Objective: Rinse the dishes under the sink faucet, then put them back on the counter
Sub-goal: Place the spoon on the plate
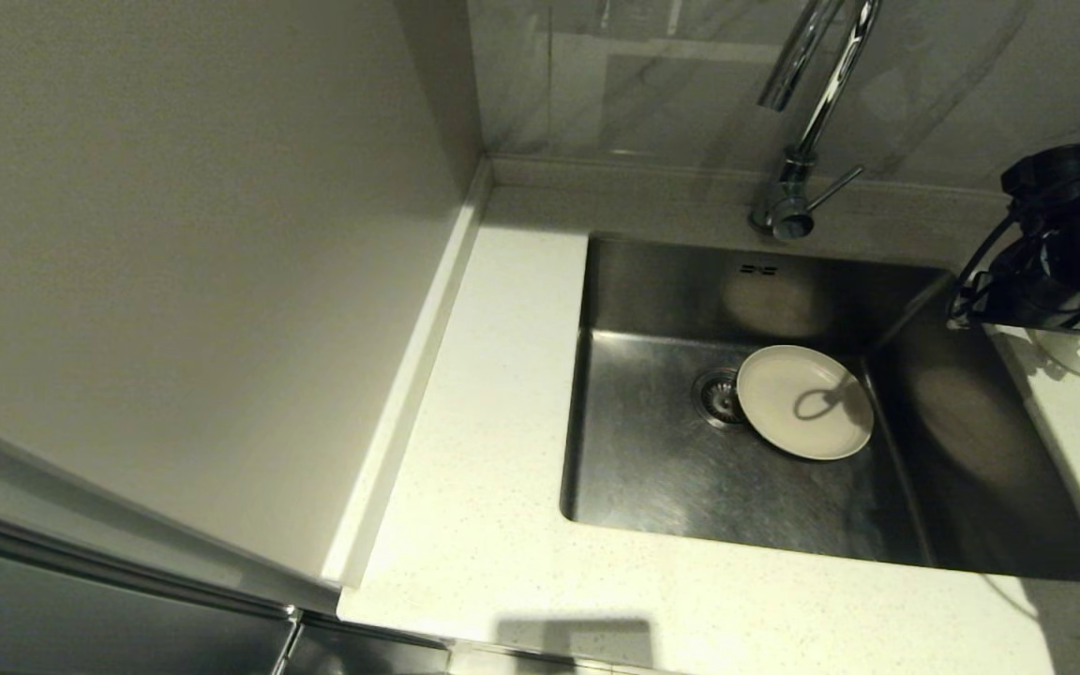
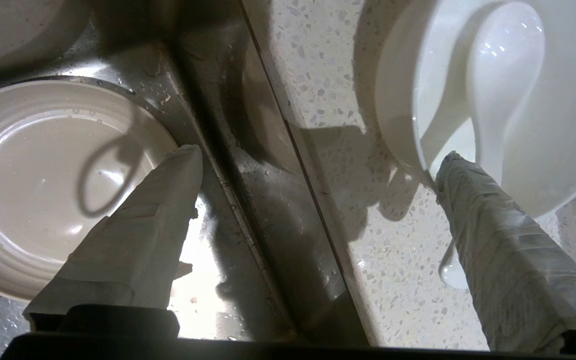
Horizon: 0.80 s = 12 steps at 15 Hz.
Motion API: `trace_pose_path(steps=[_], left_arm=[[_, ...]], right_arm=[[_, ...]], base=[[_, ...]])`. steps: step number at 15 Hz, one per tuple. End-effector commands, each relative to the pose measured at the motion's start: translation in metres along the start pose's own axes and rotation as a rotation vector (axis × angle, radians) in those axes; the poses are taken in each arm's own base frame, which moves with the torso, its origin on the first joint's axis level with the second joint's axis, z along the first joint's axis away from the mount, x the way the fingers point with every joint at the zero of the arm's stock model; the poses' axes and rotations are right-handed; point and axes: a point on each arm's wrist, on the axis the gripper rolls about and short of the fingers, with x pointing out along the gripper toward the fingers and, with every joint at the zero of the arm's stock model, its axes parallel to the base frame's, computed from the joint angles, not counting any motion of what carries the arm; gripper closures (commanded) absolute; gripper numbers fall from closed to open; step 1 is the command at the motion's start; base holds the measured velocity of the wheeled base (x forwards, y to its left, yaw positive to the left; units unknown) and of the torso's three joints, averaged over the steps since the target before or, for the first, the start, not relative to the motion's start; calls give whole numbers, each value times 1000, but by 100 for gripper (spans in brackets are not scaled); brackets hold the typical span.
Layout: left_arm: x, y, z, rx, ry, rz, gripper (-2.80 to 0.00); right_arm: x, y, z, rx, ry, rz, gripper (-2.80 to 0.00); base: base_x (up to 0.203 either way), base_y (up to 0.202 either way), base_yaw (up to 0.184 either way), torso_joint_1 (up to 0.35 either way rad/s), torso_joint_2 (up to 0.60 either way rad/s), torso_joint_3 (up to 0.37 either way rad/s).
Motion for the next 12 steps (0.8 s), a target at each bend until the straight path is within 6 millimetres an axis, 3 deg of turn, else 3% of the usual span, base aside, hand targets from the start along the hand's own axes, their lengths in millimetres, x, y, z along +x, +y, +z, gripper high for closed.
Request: trace_pose_path(steps=[1,12], left_arm=[[0,0,0,-1,-3,0,0],[0,0,0,-1,-3,0,0]], right_arm=[[-1,-1,-1,-2,8,-4,-280],[-8,-4,8,25,-40,14,-280]], base=[[0,0,0,0,0,0],[0,0,0,0,0,0]])
